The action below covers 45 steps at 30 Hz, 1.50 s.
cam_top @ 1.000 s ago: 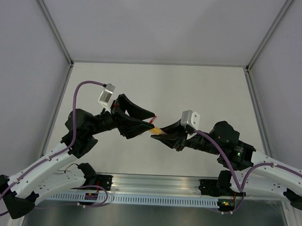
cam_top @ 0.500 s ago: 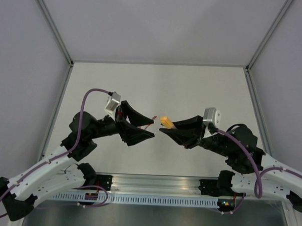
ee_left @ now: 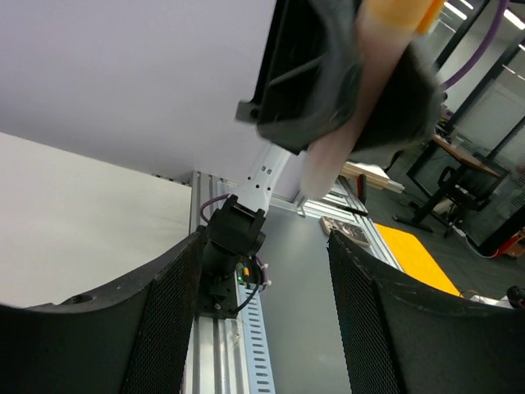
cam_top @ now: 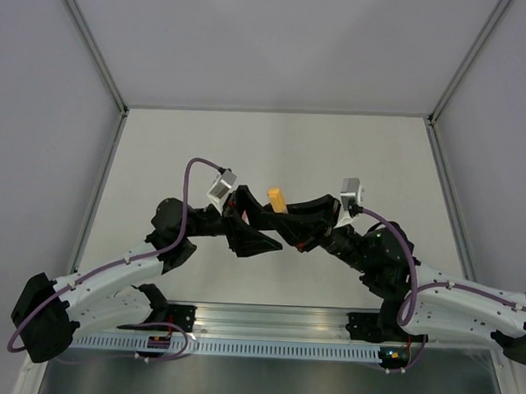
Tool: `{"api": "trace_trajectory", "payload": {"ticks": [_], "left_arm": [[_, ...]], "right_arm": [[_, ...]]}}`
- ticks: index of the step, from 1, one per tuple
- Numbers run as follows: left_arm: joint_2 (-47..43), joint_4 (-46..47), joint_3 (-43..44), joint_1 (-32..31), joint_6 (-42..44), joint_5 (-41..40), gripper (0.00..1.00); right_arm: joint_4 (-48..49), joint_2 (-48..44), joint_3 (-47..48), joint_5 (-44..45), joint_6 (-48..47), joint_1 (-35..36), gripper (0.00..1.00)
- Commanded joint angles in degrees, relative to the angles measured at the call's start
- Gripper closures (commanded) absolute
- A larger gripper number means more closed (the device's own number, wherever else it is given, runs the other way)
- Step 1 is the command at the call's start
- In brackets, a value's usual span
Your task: Insert the pens into the pen caps
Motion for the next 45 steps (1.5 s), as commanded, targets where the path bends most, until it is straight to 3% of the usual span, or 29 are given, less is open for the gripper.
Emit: {"api": "trace_trajectory", "payload": {"ticks": [1,6,11,16,28,32,35,43,45], "left_arm": [[-1.52,9.23,0.0,-0.12,-2.11,2.97,0.34],[-11.1,-10.23,-1.06,-0.12,8.16,-6.95,0.29],[-19.1,-21.1,-0.97,-0.21,12.14,-17.14,0.26],[-19.12,-20.58,1.04,-0.12,11.53,-18.13,0.25],[-17.36,-14.79,0.0,-0.12,11.26,-15.06,0.28],[-17.18,-12.14,-0.97,-0.12,10.56,-12.33,0.33],[-17.09,-12.14,-1.94,-0.12,10.21,-11.18,0.43],[-18.32,-7.23,-9.05,-0.13,8.01,-11.27,0.45],[-18.15,-5.64,-9.67,-0.12,7.57,-11.53,0.54]], "right_arm": [[3.12,0.25,0.95,1.46,1.9,0.04,1.0],[-7.98,-2.47,0.43,6.56,-2.67,0.04,1.0],[-19.15,-4.58,0.26,4.55,-6.45,0.04,1.0],[-18.2,-4.5,-1.59,-4.59,-6.64,-0.05,1.0],[-17.06,1.65,-0.62,-9.34,-4.88,-0.05,1.0],[-16.09,3.06,-0.54,-10.05,-3.65,0.04,1.0],[-15.82,3.94,0.16,-9.88,-2.77,-0.05,1.0],[-15.91,5.17,1.4,-10.05,-0.92,-0.93,1.0],[-15.38,5.26,1.14,-10.14,-0.4,-1.1,1.0]]}}
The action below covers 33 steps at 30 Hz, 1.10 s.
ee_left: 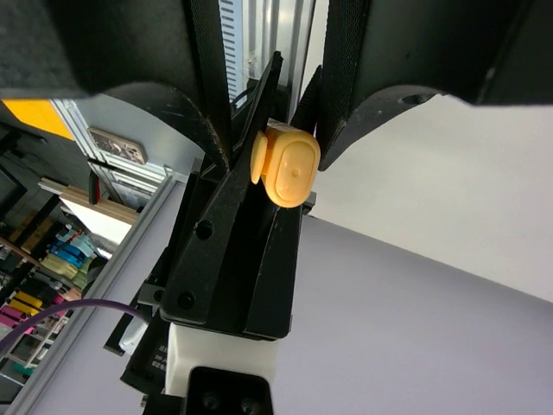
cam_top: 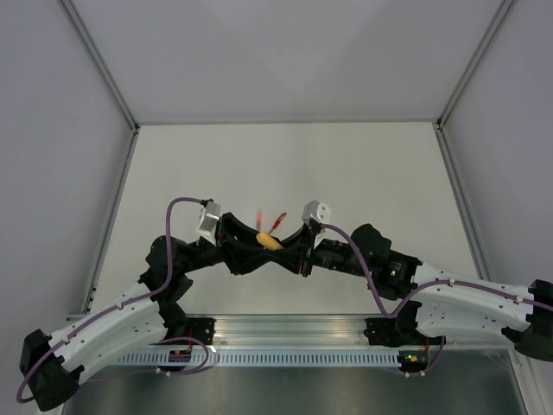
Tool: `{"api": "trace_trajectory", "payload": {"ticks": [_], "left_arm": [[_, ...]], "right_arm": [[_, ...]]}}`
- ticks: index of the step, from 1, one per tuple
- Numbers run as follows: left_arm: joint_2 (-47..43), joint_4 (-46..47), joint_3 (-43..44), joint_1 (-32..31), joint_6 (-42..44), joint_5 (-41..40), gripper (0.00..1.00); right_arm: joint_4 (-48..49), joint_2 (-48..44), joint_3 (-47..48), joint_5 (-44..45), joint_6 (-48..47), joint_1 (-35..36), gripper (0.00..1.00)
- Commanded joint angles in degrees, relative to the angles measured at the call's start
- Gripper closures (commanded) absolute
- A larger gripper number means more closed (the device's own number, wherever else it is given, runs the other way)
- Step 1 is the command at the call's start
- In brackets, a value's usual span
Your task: Insert the pens into the pen caps
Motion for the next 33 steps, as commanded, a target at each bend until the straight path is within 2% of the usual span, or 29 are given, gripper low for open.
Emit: {"api": "trace_trajectory", "payload": {"ticks": [1,2,3,5,6,7,10,12,14,15,18,19,23,28,31,32,33], "left_arm": [[-0.1,5.68,-1.04,-0.12,-1.32,0.73,0.58],[0.08,5.95,-1.13,-0.12,-1.5,0.81,0.61],[0.34,6.56,-1.22,-0.12,-1.85,0.9,0.72],[0.87,7.7,-1.48,-0.12,-2.64,1.08,0.82],[1.14,8.66,-1.74,-0.12,-3.34,1.17,0.93],[1.4,9.11,-1.92,-0.12,-3.78,1.17,0.97],[1.66,10.26,-2.27,-0.12,-5.28,0.73,0.98],[1.75,9.91,-1.92,-0.12,-6.07,0.38,0.94],[1.67,9.82,-1.83,-0.12,-6.51,0.2,0.78],[1.58,9.73,-1.92,-0.12,-7.03,-0.06,0.62],[1.14,9.9,-1.83,-0.12,-8.26,-1.38,0.45],[0.96,9.9,-2.01,-0.12,-8.62,-1.82,0.44],[-0.62,12.27,-2.97,-0.12,-10.02,-4.97,0.42],[-1.5,12.54,-3.06,-0.12,-10.29,-5.16,0.44],[-1.33,12.63,-3.42,-0.21,-10.2,-5.07,0.56],[-1.32,12.72,-3.59,-0.13,-10.2,-5.25,0.68],[-1.24,13.24,-3.94,-0.12,-10.2,-5.16,0.73]], "right_arm": [[3.81,0.56,2.25,-1.5,1.75,-0.43,1.0],[3.81,0.56,2.34,-1.85,1.83,-0.34,1.0],[3.64,0.74,2.42,-1.94,1.92,-0.43,1.0],[3.46,1.09,2.77,-2.38,2.27,-0.51,0.98],[3.11,1.09,2.95,-2.47,2.27,-0.51,0.97],[2.93,1.18,3.13,-2.65,2.36,-0.51,0.97],[2.06,1.44,3.57,-4.05,2.36,-0.6,0.95],[1.18,1.53,3.83,-4.14,2.19,-0.78,0.99],[1.0,1.71,3.83,-4.4,2.1,-0.78,1.0],[1.0,1.79,3.83,-4.49,2.19,-0.86,1.0],[1.26,2.06,3.83,-5.19,2.45,-0.87,1.0],[1.17,2.15,3.83,-5.63,2.54,-0.87,1.0],[1.26,2.67,4.27,-6.69,2.8,-0.95,1.0],[1.44,2.59,4.18,-6.78,2.98,-0.95,1.0],[1.61,2.59,4.18,-6.78,3.24,-0.95,1.0],[1.7,2.59,4.18,-6.87,3.24,-0.87,1.0],[1.7,2.59,4.27,-6.87,3.42,-0.87,0.99]]}}
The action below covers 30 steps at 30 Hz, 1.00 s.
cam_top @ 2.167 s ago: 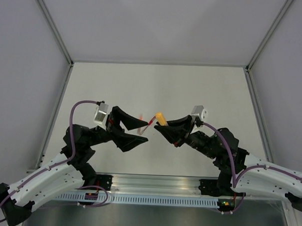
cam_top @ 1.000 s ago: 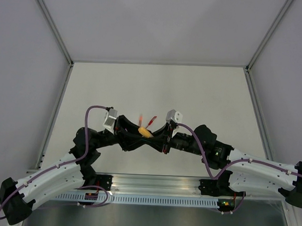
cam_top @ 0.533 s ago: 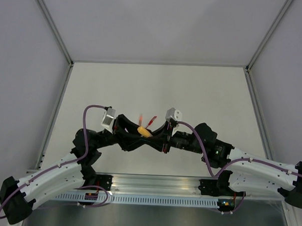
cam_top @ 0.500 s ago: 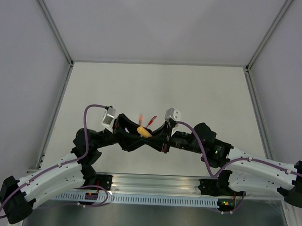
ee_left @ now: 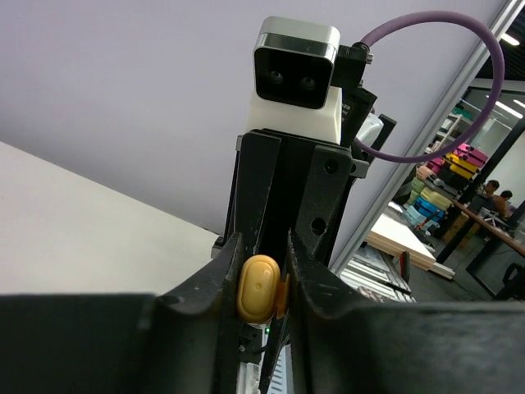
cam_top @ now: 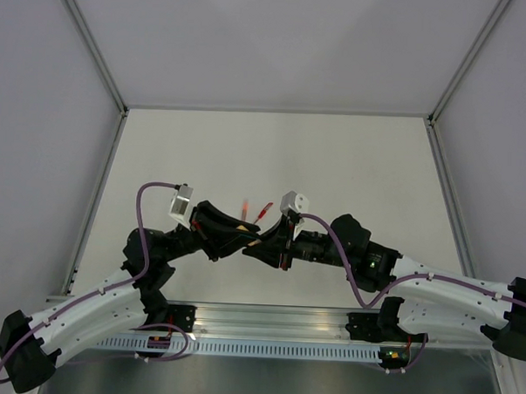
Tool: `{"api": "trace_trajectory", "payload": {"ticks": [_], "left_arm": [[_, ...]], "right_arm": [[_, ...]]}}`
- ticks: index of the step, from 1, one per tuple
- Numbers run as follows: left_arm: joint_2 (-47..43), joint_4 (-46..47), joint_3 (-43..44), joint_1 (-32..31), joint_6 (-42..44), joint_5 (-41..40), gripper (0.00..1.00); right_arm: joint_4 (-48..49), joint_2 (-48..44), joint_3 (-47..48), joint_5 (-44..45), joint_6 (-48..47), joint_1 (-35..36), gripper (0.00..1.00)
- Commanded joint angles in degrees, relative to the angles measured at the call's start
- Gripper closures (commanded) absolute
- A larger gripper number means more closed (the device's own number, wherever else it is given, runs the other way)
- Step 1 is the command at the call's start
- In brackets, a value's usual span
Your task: Insert the pens into the pen caps
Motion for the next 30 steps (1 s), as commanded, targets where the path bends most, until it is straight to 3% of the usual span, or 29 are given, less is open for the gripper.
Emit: {"api": "trace_trajectory", "payload": {"ticks": [1,2,5,11,20,30], "left_arm": [[-0.03,3.61,-1.19,-0.19,-1.41,-1.01,0.82],[0.05,3.87,-1.19,-0.19,-1.5,-1.18,0.82],[0.14,4.05,-1.37,-0.19,-1.94,-1.36,0.97],[0.14,3.87,-1.28,-0.19,-3.35,-2.76,0.98],[-0.47,1.32,-0.4,-0.19,-2.21,-2.59,0.98],[-1.09,0.62,-0.22,-0.19,-2.21,-1.98,0.98]], "right_arm": [[2.05,-0.26,2.5,-0.92,0.38,0.01,0.96],[2.05,-0.17,2.5,-0.92,0.47,0.01,0.95],[1.7,-0.26,2.85,-1.1,0.55,0.01,0.87],[-0.67,0.01,4.17,-2.68,0.2,-0.08,0.56],[-9.53,0.8,6.89,-6.81,-1.55,-0.17,0.5],[-14.47,-1.57,6.02,-9.97,-1.73,-0.25,0.51]]}}
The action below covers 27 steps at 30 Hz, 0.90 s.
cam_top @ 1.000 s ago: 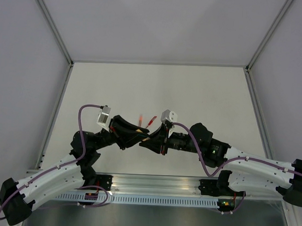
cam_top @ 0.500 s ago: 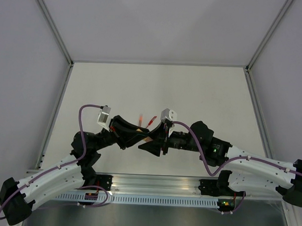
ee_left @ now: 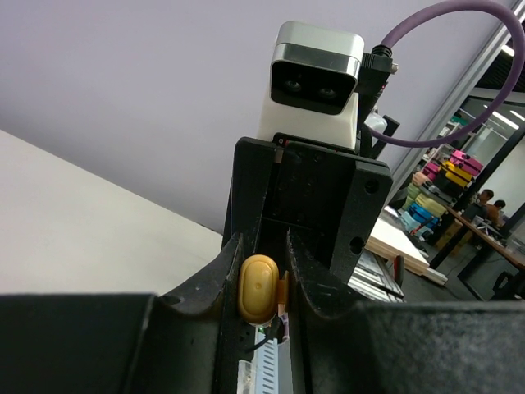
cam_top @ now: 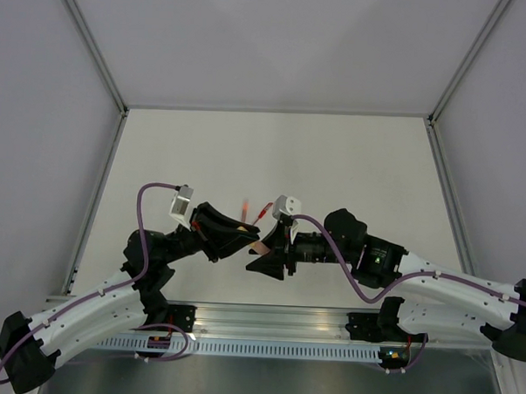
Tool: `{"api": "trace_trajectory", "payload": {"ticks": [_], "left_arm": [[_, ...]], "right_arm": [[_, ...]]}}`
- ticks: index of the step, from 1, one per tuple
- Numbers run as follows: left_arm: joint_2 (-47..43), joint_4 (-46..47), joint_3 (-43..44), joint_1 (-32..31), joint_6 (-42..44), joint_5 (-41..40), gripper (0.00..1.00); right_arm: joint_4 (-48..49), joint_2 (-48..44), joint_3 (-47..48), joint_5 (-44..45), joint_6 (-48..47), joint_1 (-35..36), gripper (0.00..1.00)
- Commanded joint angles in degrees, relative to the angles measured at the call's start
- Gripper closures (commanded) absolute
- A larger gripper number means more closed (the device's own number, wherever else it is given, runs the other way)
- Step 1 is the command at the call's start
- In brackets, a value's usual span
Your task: Insert the pens into the pen caps
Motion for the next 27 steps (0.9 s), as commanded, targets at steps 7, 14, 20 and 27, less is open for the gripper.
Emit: {"api": "trace_trajectory", "payload": {"ticks": [7,14,20,27], "left_arm": [[-0.01,1.73,0.71,-0.1,-1.07,-0.05,0.98],[-0.1,2.7,0.45,-0.1,-2.04,0.39,0.98],[-0.02,4.72,-0.69,-0.1,-3.18,0.65,0.98],[5.08,15.79,-4.2,-0.1,-7.05,2.67,0.98]], "right_arm": [[-1.91,-2.87,-0.55,-3.18,-0.03,0.09,0.57],[-1.82,-3.4,-1.52,-3.09,0.94,0.1,0.62],[-2.61,-2.43,-0.55,-2.3,2.08,0.01,1.0],[0.21,-3.22,4.52,2.89,1.12,-0.87,1.0]]}}
